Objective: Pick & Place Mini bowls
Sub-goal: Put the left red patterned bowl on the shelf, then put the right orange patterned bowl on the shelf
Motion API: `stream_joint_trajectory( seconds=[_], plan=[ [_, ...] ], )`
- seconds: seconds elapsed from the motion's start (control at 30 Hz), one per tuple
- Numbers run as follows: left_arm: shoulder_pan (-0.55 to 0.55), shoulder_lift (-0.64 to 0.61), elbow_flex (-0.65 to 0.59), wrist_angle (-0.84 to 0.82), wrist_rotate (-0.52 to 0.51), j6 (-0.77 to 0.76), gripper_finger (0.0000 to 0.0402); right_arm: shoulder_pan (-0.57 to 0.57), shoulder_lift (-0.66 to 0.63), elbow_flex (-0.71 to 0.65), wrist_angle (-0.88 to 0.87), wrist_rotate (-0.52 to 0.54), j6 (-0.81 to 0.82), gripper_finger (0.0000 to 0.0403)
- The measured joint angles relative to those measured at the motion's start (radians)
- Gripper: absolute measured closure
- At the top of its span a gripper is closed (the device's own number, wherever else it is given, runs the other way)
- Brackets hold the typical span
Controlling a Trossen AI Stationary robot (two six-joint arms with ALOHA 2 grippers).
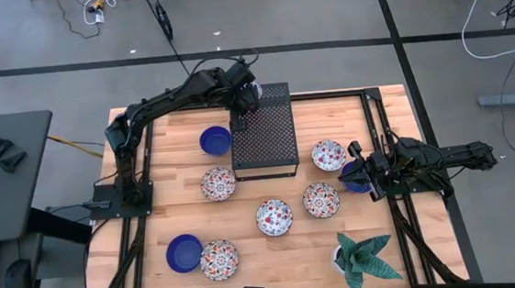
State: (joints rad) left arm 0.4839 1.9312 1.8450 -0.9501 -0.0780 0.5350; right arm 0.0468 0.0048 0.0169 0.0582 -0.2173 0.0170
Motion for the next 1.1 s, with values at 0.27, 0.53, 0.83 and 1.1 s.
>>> stream_joint_trajectory(
  seconds=[0.27,0.53,0.83,1.1],
  plan=[
    [0.0,0.0,0.0,0.0,0.0,-0.005,0.0355,0.0,0.0,0.0,0.0,0.0,0.0,0.038],
    [0.0,0.0,0.0,-0.003,0.036,-0.008,0.0308,0.0,0.0,0.0,0.0,0.0,0.0,0.038],
    [0.0,-0.001,0.024,-0.058,0.038,-0.029,0.0223,0.0,0.0,0.0,0.0,0.0,0.0,0.038],
    [-0.005,-0.004,0.203,-0.299,0.04,-0.094,0.018,0.0,0.0,0.0,0.0,0.0,0.0,0.038]
  ],
)
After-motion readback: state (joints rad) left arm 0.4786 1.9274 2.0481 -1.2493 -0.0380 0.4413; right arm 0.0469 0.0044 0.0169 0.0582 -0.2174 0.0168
